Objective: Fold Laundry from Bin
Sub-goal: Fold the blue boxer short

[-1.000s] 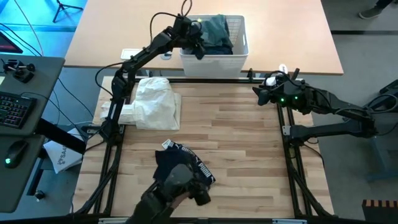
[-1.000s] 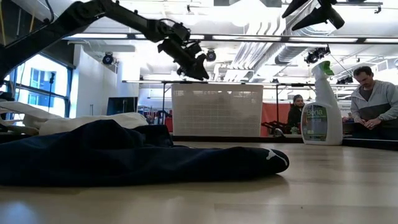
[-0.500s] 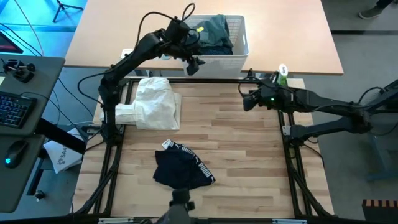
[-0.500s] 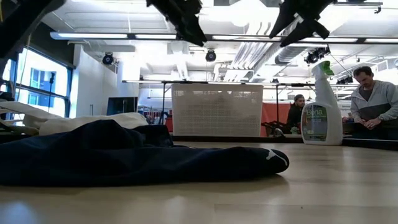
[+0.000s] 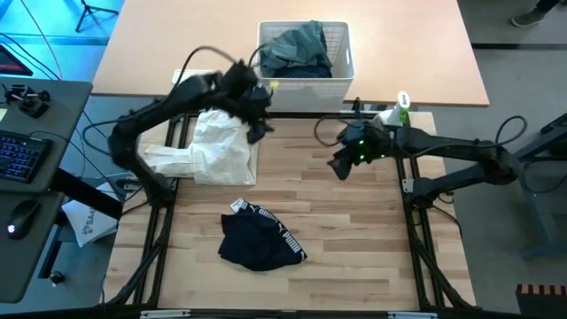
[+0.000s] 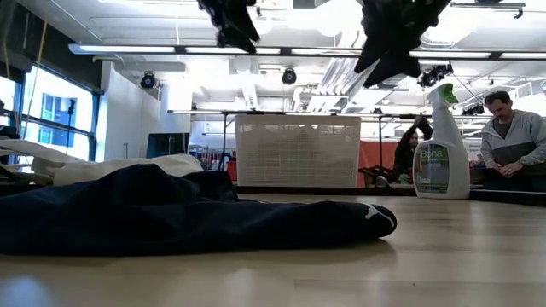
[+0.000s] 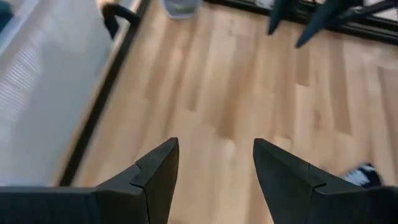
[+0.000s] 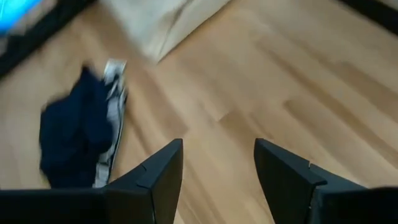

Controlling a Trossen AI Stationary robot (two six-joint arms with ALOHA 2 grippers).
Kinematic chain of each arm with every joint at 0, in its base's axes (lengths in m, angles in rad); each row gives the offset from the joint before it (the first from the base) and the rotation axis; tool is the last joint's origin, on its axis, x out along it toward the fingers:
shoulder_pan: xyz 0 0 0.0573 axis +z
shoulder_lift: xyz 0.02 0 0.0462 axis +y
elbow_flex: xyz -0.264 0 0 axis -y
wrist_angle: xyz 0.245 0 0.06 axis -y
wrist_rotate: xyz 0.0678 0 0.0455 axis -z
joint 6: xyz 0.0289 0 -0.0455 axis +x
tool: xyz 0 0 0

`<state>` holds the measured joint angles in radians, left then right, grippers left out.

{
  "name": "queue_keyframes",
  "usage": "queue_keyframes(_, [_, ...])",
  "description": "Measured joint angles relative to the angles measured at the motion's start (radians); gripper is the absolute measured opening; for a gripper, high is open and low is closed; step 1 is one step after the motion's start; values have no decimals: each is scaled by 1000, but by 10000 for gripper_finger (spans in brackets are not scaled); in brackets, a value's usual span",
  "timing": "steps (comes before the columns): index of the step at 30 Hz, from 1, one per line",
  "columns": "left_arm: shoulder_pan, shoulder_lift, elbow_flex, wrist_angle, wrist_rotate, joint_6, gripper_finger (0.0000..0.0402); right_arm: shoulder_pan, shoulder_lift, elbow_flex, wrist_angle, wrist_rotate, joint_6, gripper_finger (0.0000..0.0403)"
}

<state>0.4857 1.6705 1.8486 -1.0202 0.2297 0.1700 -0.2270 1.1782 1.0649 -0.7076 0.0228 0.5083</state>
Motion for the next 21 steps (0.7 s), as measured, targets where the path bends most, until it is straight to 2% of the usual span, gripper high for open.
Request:
queue_keyframes(4, [-126,-117,-157,16,-95,-141,192,26,56,-21,60,-83,-123,186])
queue_keyframes(7, [-226,-184,-268,14,-148,-293,192,63,61,-146,265,-144,-121,183])
queue_keyframes(10, [-321,-249,-376,14,-176,-483,192,113,60,-305,478,-179,-46,181])
queue_keyframes(13, [-427,-300,-482,12,-216,-718,192,164,60,-418,599,-178,62,181])
queue_keyframes(15, [-496,-320,-552,2,-243,-896,192,202,60,-459,627,-175,119,181])
queue_keyframes(18, [-567,-327,-649,-4,-221,-1136,192,265,60,-478,638,-174,168,181])
queue_keyframes(21, [-592,-318,-757,16,-209,-1285,192,328,59,-478,651,-127,190,181])
